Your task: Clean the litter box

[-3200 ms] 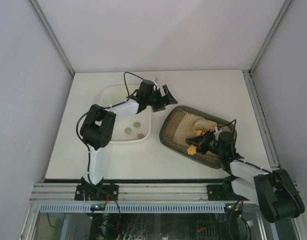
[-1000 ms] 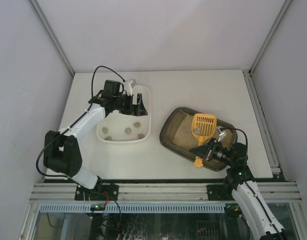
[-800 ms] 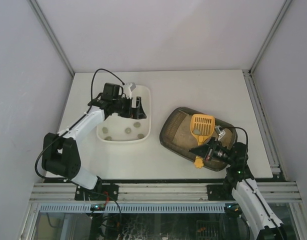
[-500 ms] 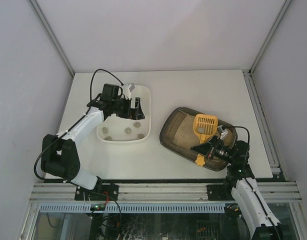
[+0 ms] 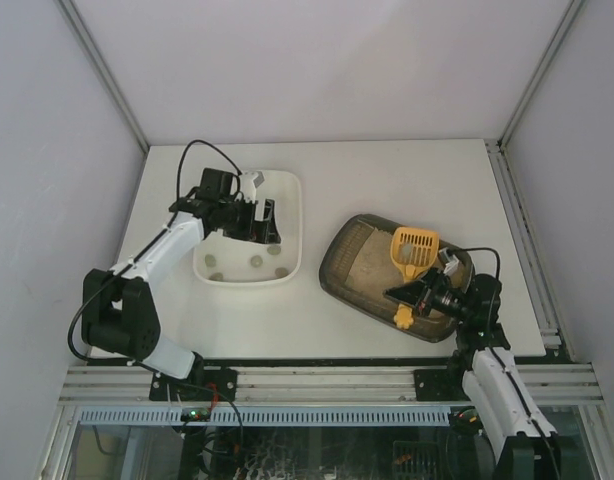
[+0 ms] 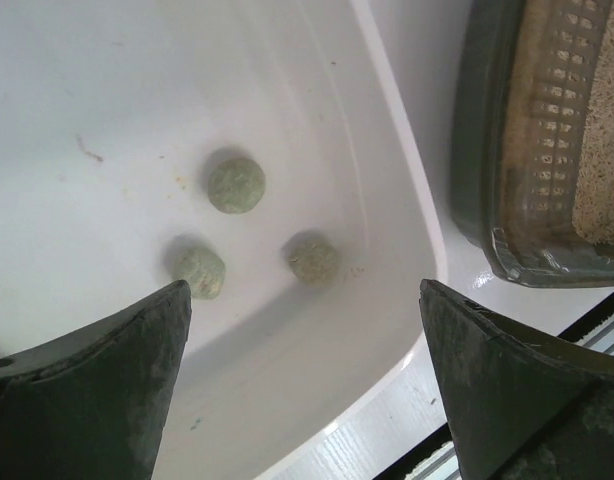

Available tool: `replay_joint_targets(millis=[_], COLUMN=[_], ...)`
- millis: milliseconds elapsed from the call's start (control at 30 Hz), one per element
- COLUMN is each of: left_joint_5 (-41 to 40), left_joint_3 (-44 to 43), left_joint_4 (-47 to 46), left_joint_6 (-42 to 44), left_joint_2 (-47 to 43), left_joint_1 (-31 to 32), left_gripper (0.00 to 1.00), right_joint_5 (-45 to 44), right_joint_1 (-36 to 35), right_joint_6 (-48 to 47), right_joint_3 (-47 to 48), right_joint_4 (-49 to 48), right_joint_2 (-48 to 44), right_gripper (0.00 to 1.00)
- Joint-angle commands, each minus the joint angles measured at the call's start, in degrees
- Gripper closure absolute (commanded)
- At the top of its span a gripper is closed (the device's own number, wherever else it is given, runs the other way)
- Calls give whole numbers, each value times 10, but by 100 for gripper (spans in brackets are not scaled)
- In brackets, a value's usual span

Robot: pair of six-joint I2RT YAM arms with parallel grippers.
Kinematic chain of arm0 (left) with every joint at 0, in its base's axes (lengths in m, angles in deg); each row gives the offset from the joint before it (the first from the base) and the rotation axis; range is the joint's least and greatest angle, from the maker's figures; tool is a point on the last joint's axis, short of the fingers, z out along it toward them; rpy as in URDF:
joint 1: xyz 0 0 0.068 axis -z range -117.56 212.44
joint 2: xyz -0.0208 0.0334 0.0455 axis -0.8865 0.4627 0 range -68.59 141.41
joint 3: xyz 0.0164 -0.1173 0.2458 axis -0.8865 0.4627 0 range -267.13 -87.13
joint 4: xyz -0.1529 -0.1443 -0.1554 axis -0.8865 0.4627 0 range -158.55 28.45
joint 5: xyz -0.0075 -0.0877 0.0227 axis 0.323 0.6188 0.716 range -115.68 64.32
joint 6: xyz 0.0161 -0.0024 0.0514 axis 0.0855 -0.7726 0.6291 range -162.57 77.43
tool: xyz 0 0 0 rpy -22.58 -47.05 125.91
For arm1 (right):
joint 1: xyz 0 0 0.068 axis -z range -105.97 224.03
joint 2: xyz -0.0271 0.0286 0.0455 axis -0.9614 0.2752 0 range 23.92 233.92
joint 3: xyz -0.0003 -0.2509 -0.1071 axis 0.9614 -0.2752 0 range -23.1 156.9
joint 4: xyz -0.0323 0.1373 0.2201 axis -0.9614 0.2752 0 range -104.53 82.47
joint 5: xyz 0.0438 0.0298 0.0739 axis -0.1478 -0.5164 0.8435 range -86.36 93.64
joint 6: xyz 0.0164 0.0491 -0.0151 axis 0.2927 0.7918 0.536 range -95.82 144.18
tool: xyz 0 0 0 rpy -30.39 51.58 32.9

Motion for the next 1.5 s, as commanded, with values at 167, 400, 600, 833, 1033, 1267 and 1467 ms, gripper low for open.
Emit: replay_joint_targets(millis=[167,400,600,833,1033,1267,1467], left_joint_5=[3,-60,-213,-220,-257,-254,-184], left_joint_3=[-156,-217,-232,-188,-155,-125,-122], left_joint_4=[100,137,176,169,155,138,146], left_joint_6=[22,15,4,9,24,22,19], left_joint_2=[0,-26,-55,-105,-133,-167,-197], left_joint_1=[-93,-179,-189,-238,-260,-260,-256], left_gripper=[3,4,0,1,2,3,0], right_joint_5=[-127,-294,-431,-711,-921,-934,-920], right_joint_1=[-151,-331,-444,-549,-602,-605,-588], right_joint_6=[-177,-290,-403,-516,-570,-579,-550], right_joint_3=[204,457,760,1170,1270,1216,1139], right_joint_4=[198,337,515,803,865,787,713], right_joint_2=[94,337,599,876,975,919,814], right_gripper=[100,100,100,100,100,100,100])
